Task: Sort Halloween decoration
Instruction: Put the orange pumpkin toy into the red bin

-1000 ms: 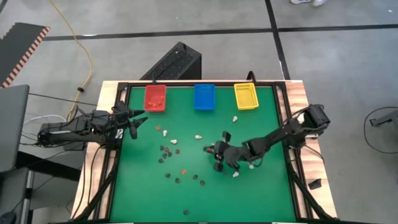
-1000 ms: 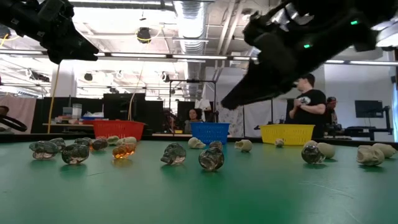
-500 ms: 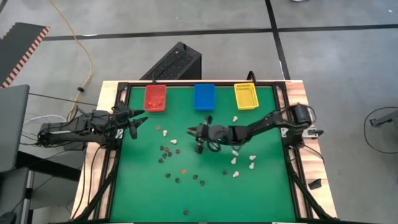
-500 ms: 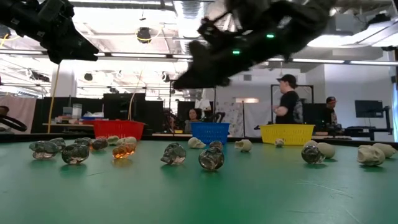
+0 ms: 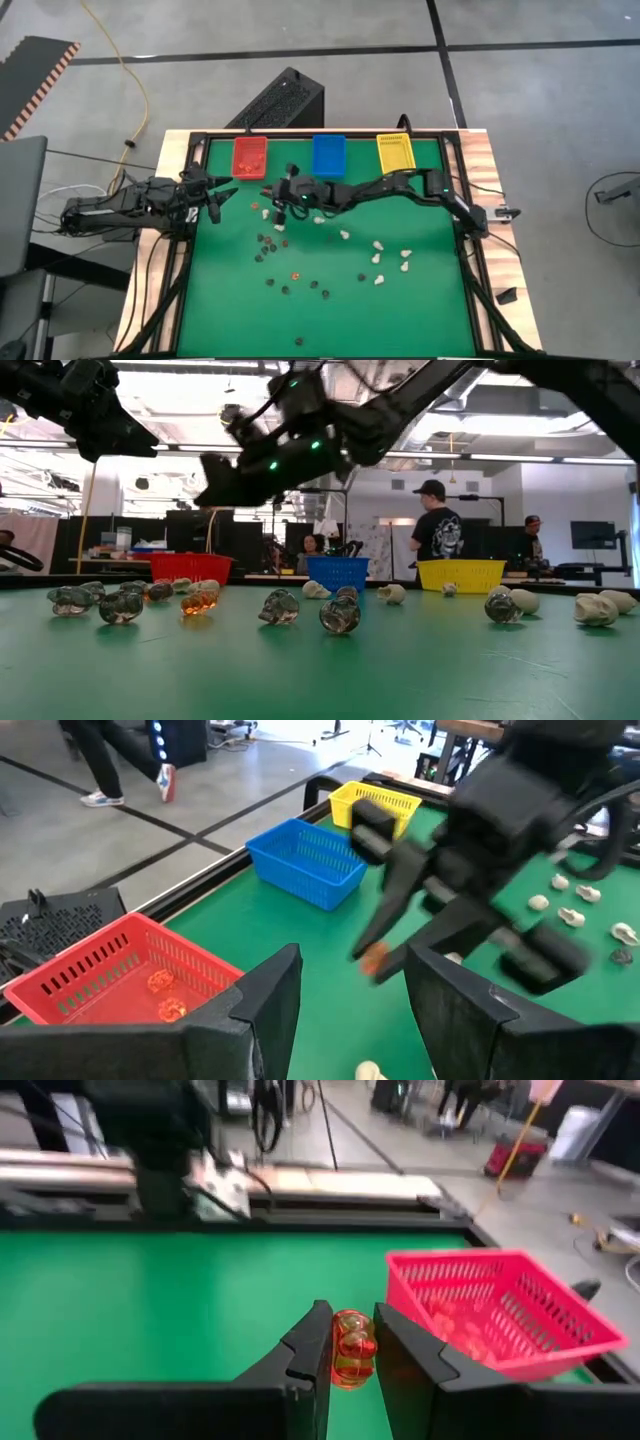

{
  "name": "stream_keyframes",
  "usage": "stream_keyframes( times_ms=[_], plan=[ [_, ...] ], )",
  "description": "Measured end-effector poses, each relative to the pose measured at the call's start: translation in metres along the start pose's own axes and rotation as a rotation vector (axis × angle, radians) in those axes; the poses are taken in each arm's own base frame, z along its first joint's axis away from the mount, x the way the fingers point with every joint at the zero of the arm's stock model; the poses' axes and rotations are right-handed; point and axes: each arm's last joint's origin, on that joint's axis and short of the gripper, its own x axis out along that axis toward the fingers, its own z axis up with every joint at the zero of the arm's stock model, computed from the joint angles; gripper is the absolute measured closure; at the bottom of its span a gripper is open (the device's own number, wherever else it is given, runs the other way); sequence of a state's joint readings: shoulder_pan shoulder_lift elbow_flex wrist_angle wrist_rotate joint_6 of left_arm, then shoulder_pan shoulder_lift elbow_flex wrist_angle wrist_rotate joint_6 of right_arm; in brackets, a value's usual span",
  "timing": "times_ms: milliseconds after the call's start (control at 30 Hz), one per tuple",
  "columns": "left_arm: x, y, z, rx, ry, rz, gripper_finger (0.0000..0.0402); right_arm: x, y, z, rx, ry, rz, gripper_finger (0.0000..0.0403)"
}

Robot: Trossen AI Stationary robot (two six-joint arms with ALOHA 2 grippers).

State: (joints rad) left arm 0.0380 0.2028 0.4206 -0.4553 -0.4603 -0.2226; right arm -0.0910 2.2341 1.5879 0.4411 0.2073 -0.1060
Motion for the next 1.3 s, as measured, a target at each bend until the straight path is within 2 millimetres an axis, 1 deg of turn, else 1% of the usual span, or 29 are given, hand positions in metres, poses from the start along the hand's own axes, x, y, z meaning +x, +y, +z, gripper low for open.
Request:
stream_keyframes(
  times_ms=[133, 300, 400, 533, 667, 833, 1033, 1133, 1233, 1300],
  plan=[
    [0.000, 0.000, 0.000, 0.000, 0.000, 0.001, 0.0233, 0.029, -0.011, -0.003, 0.029, -0.016, -0.032, 0.0309],
    [0.000, 0.000, 0.000, 0.000, 0.000, 0.000, 0.0233, 0.059, -0.023, -0.009, 0.047, -0.020, -0.066, 0.0310],
    [0.000, 0.000, 0.000, 0.000, 0.000, 0.000, 0.0233, 0.072, -0.032, -0.012, 0.051, -0.007, -0.114, 0.0310],
    [0.000, 0.000, 0.000, 0.000, 0.000, 0.000, 0.0233, 0.084, -0.048, -0.013, 0.080, 0.034, -0.172, 0.0310],
    [0.000, 0.000, 0.000, 0.000, 0.000, 0.000, 0.0233, 0.086, -0.062, -0.010, 0.130, 0.062, -0.195, 0.0299],
    [0.000, 0.000, 0.000, -0.001, 0.000, 0.000, 0.0233, 0.085, -0.078, -0.010, 0.174, 0.070, -0.196, 0.0262],
    [0.000, 0.000, 0.000, -0.001, 0.000, 0.000, 0.0233, 0.086, -0.084, -0.010, 0.184, 0.064, -0.137, 0.0203],
    [0.000, 0.000, 0.000, -0.001, 0.000, 0.000, 0.0233, 0.086, -0.084, -0.010, 0.192, 0.067, -0.132, 0.0184],
    [0.000, 0.000, 0.000, -0.002, 0.000, 0.000, 0.0233, 0.081, -0.082, 0.002, 0.176, 0.054, -0.121, 0.0181],
    [0.000, 0.000, 0.000, -0.002, 0.000, 0.000, 0.0233, 0.075, -0.081, 0.016, 0.135, 0.044, -0.115, 0.0185]
  ],
)
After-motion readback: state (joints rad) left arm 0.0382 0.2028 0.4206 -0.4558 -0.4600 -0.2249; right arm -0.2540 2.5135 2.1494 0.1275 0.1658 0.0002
